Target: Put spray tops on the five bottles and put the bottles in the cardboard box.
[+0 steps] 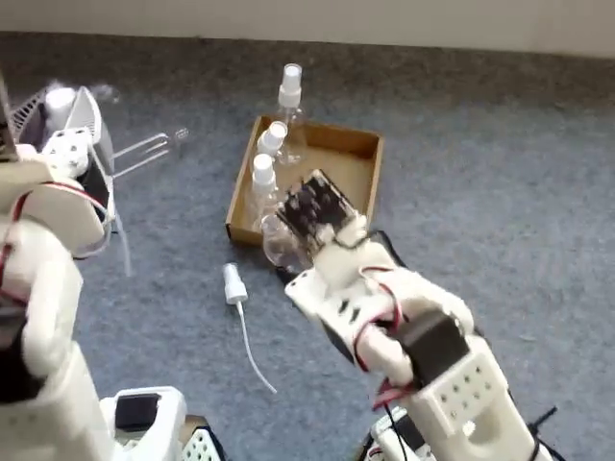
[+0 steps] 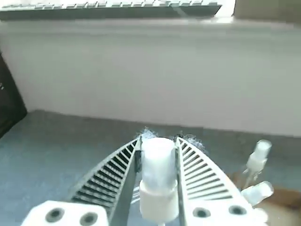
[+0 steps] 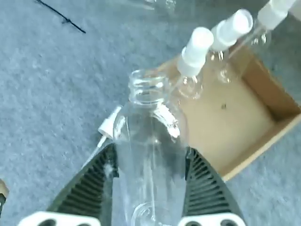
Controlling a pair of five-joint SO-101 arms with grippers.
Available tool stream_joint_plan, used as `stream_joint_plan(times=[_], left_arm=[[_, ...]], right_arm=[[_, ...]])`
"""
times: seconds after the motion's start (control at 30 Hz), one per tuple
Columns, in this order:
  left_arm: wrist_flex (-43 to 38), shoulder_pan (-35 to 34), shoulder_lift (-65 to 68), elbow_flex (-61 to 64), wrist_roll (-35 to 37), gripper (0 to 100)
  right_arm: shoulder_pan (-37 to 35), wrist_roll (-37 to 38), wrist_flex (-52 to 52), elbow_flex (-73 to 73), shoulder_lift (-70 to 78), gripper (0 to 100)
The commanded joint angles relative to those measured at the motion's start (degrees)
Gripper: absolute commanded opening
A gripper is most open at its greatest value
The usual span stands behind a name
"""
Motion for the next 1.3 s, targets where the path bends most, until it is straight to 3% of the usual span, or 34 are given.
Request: stream_joint_plan(times=[0.0,0.1,0.23,0.63,1.27], left_arm=[[0.09,7.87,-0.75,-9.19,5.89,4],[-1.58,14.29,-0.75,-10.24,8.09,4],[-9.67,22.20,-0.75,-6.90,8.00,4],[-29.19,33.98,-0.75,13.32,8.00,4],[-31.30,34.15,-1.19,15.25,7.82,4]], right_arm=[[-1.01,-0.35,-9.10,11.56,-13.05,2.6],[-1.01,-0.35,-14.55,21.23,-21.23,1.4],[-1.01,-0.53,-17.71,28.09,-28.26,0.4],[-1.01,-0.79,-22.29,31.60,-37.76,0.4],[-0.66,-0.79,-23.25,38.29,-40.92,0.4]])
